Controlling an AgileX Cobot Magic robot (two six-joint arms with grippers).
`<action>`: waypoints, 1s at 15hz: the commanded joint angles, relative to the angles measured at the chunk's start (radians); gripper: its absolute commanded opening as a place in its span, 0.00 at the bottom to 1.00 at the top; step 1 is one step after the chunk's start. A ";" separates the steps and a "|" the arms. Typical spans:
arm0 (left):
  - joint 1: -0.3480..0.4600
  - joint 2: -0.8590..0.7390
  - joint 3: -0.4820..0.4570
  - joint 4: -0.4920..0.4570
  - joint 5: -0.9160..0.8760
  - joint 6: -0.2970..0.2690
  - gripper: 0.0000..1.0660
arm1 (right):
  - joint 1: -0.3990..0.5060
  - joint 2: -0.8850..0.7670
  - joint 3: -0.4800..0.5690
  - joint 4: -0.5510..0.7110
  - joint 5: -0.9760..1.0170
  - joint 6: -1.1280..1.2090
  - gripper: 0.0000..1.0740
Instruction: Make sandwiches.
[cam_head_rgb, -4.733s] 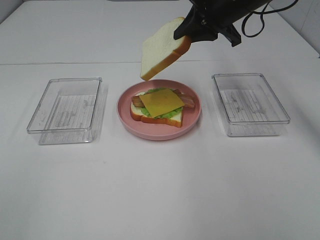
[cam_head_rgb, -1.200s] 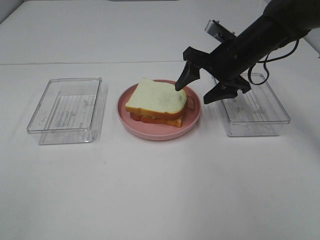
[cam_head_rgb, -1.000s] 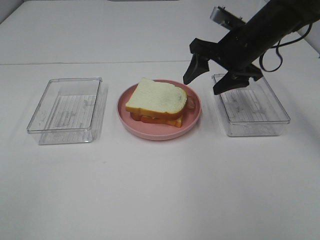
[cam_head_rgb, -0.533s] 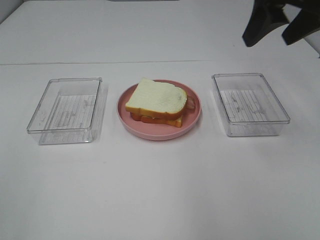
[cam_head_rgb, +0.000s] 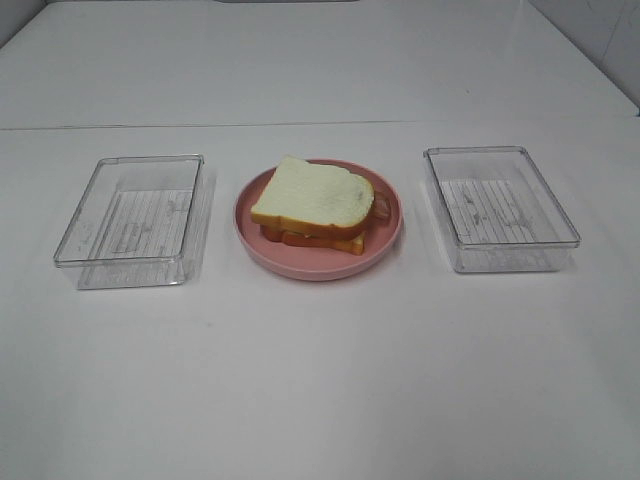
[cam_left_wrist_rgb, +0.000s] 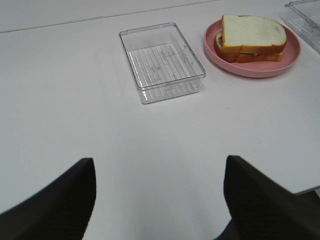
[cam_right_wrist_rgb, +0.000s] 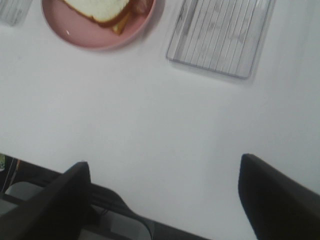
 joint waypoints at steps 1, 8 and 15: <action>-0.005 -0.009 0.002 0.000 -0.011 0.003 0.65 | -0.002 -0.134 0.185 -0.010 0.022 0.007 0.71; -0.005 -0.009 0.002 0.000 -0.011 0.003 0.65 | -0.002 -0.588 0.604 -0.029 -0.019 0.006 0.71; -0.005 -0.009 0.002 -0.001 -0.011 0.004 0.65 | 0.000 -0.977 0.640 -0.020 -0.143 -0.062 0.71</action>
